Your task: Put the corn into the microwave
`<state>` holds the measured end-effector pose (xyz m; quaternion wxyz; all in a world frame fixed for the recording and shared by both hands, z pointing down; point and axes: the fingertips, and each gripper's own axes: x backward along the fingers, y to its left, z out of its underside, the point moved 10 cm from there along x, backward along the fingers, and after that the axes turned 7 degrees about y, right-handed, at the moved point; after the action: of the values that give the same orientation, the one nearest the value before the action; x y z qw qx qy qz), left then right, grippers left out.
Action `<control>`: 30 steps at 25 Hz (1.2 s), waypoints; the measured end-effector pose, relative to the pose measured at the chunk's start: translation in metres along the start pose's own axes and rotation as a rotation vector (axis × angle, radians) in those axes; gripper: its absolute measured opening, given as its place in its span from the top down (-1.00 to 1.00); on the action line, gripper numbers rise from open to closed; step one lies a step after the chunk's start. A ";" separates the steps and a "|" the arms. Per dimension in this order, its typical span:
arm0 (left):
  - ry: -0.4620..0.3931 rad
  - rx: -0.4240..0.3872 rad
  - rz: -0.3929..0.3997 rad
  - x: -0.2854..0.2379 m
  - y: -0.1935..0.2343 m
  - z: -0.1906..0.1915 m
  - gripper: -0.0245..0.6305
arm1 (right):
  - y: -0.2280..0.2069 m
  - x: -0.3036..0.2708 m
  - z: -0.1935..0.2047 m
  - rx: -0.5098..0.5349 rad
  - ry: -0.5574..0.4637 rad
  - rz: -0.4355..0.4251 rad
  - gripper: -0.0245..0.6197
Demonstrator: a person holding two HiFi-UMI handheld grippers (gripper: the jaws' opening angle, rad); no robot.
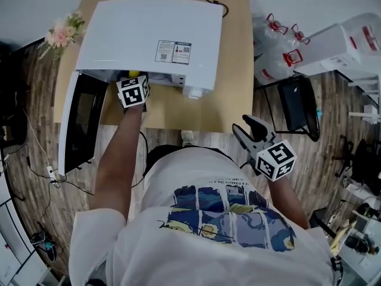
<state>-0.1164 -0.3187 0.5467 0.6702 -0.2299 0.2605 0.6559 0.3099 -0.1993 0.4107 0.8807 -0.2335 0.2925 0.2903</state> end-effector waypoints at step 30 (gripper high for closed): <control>0.057 -0.059 -0.074 -0.021 -0.003 -0.006 0.04 | -0.016 -0.023 -0.018 0.016 0.014 -0.038 0.41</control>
<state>-0.1141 -0.3390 0.5555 0.6790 -0.2778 0.2514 0.6314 0.2983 -0.2296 0.4166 0.8858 -0.2342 0.2965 0.2695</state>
